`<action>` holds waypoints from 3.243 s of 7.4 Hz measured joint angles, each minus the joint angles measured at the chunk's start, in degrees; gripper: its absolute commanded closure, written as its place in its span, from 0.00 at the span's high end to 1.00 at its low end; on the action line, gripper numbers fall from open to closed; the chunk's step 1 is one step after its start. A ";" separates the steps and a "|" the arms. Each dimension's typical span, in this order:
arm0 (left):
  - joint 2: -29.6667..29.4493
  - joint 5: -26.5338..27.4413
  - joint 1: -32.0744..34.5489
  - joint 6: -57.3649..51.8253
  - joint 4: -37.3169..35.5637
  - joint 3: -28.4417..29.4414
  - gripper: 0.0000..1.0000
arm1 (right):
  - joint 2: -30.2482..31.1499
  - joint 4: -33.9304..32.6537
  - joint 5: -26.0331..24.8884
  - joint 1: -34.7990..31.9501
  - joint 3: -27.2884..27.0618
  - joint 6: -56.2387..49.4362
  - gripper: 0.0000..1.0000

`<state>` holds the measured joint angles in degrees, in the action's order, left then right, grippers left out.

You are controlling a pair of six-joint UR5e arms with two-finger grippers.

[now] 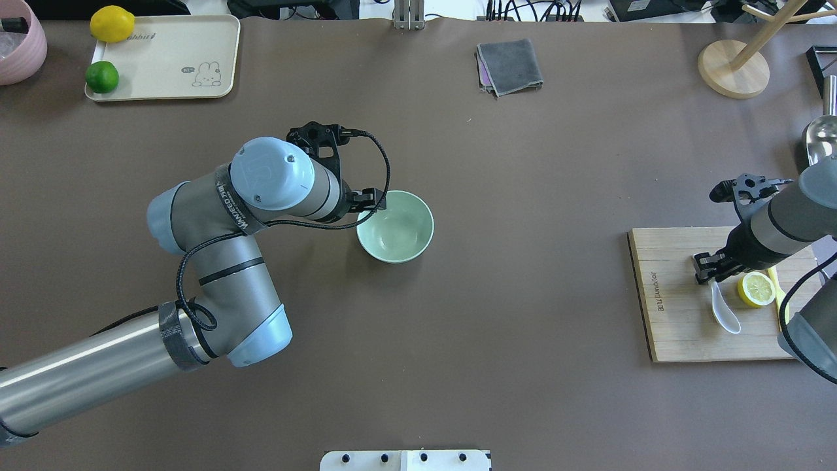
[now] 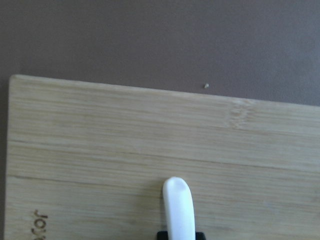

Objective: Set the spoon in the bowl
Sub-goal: 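Lower the right gripper and grasp the white spoon on the cutting board, then carry the spoon over the bowl with right gripper while left arm withdraws, then lower the spoon into the bowl and open the right gripper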

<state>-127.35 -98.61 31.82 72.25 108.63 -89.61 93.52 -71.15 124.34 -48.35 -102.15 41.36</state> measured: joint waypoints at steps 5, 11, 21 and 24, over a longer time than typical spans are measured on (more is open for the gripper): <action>0.44 -0.19 1.85 -0.25 0.58 -0.89 0.98 | -3.70 -2.88 1.59 -2.87 -5.35 0.53 0.00; 8.91 -5.36 14.13 -23.69 -10.18 -8.28 0.98 | -31.13 -22.44 -0.23 -0.92 -2.39 8.88 0.00; 15.64 -5.62 18.89 -26.13 -9.89 -9.87 0.98 | -54.28 -7.74 -19.79 13.21 21.98 26.02 0.00; 15.67 -5.59 18.90 -26.11 -9.93 -9.76 0.98 | -54.64 -6.15 -24.83 17.08 22.58 27.22 0.00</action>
<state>-111.68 -104.20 50.71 46.14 98.70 -99.37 38.88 -77.30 99.51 -31.28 -79.57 68.58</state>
